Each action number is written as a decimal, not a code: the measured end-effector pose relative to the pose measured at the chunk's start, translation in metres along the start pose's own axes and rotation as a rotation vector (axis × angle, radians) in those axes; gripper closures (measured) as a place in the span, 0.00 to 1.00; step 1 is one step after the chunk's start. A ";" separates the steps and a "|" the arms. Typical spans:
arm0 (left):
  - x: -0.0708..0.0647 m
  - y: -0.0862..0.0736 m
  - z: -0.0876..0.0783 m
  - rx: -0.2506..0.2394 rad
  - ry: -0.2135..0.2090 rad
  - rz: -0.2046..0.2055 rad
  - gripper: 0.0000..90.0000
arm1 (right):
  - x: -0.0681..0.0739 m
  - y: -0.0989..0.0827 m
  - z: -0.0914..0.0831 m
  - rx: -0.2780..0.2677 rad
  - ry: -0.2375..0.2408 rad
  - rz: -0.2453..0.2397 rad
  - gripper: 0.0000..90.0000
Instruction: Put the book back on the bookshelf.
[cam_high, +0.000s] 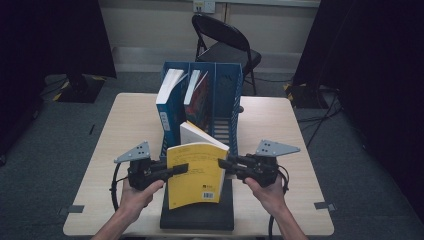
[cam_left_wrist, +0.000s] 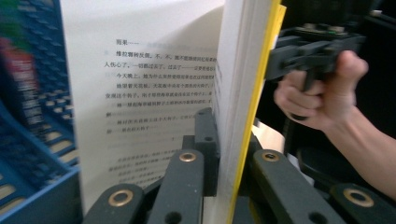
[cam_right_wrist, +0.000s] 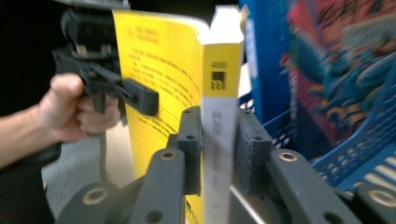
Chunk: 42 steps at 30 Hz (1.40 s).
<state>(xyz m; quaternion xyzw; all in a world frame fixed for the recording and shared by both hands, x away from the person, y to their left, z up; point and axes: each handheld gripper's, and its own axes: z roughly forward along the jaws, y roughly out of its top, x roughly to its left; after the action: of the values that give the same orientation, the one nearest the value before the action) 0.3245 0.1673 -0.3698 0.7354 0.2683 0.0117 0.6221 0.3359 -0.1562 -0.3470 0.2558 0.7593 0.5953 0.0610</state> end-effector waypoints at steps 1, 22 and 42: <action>-0.003 -0.001 0.001 0.009 0.005 0.010 0.94 | 0.002 -0.001 0.004 0.014 0.011 -0.011 0.81; 0.017 -0.015 -0.020 0.019 0.160 -0.010 0.50 | 0.017 -0.006 0.012 0.039 0.064 -0.070 0.81; 0.021 -0.024 -0.003 0.076 0.166 -0.007 0.50 | 0.027 -0.006 0.031 0.050 0.043 -0.085 0.69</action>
<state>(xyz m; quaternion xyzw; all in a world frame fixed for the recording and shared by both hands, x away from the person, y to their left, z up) 0.3322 0.1800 -0.3979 0.7541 0.3220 0.0603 0.5692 0.3233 -0.1172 -0.3554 0.2116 0.7853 0.5783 0.0634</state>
